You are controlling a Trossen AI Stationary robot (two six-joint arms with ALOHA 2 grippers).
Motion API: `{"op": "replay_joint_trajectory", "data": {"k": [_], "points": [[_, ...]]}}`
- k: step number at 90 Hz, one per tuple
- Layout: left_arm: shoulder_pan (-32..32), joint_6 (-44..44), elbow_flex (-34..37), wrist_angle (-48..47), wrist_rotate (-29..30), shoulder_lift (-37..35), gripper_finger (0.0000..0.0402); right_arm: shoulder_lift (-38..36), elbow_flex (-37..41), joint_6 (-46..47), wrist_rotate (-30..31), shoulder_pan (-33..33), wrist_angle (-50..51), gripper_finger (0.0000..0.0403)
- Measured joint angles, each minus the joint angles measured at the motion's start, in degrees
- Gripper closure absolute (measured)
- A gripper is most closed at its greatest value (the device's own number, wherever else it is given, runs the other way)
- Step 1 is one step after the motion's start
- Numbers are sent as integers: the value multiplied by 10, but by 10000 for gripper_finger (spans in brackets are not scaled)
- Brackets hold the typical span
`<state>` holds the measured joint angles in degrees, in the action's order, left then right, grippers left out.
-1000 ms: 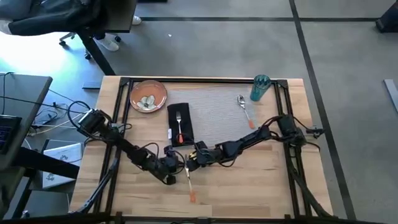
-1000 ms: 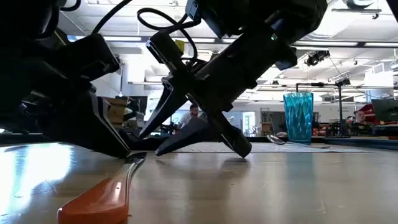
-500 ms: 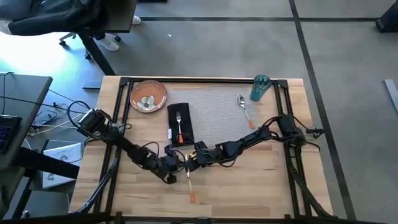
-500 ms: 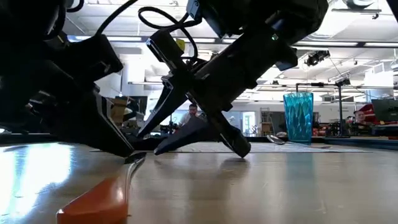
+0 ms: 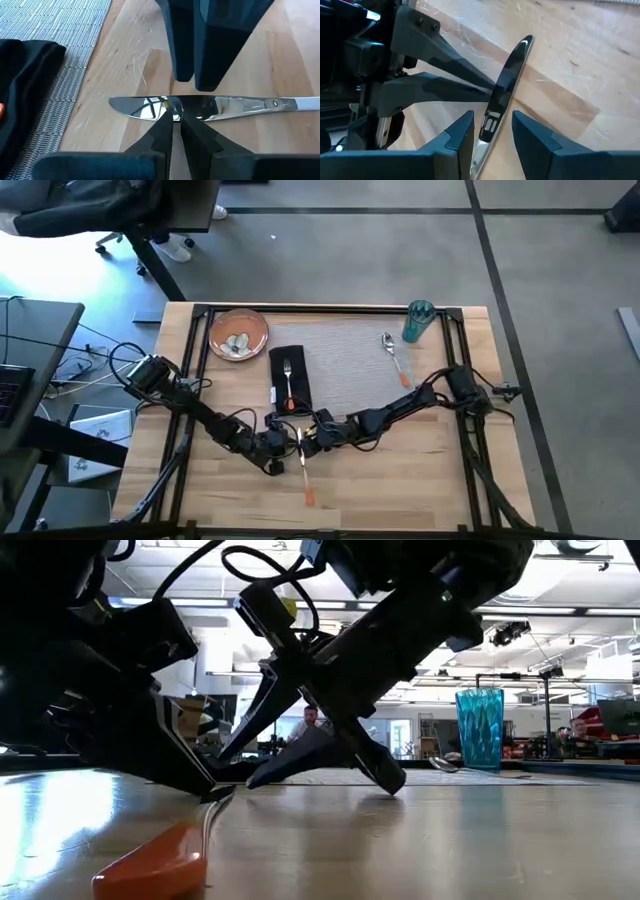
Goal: Set table place
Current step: Put the orange table knife on the gray table mat beside the orange spoon
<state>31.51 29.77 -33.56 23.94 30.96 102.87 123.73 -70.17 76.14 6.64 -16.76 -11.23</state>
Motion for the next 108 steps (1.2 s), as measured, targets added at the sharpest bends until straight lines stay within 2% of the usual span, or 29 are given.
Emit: {"op": "replay_joint_trajectory", "data": {"k": [42, 56, 64, 85, 95, 108], "points": [[0, 0, 0, 3, -3, 0, 379, 20, -2, 22, 12, 1, -12, 290], [0, -3, 0, 3, -3, 0, 379, 19, -2, -33, 10, 2, -12, 290], [0, -3, 0, 3, -3, 0, 379, 21, -27, -78, 3, 10, 31, 290], [0, 0, 0, 3, -4, 0, 379, 33, -153, -129, 8, 18, 256, 290], [-1, 0, 0, 3, -3, 0, 379, 51, -181, -119, -2, 19, 281, 290], [0, 0, 0, 4, -6, 0, 379, 75, -183, -77, -26, 18, 247, 290]]}}
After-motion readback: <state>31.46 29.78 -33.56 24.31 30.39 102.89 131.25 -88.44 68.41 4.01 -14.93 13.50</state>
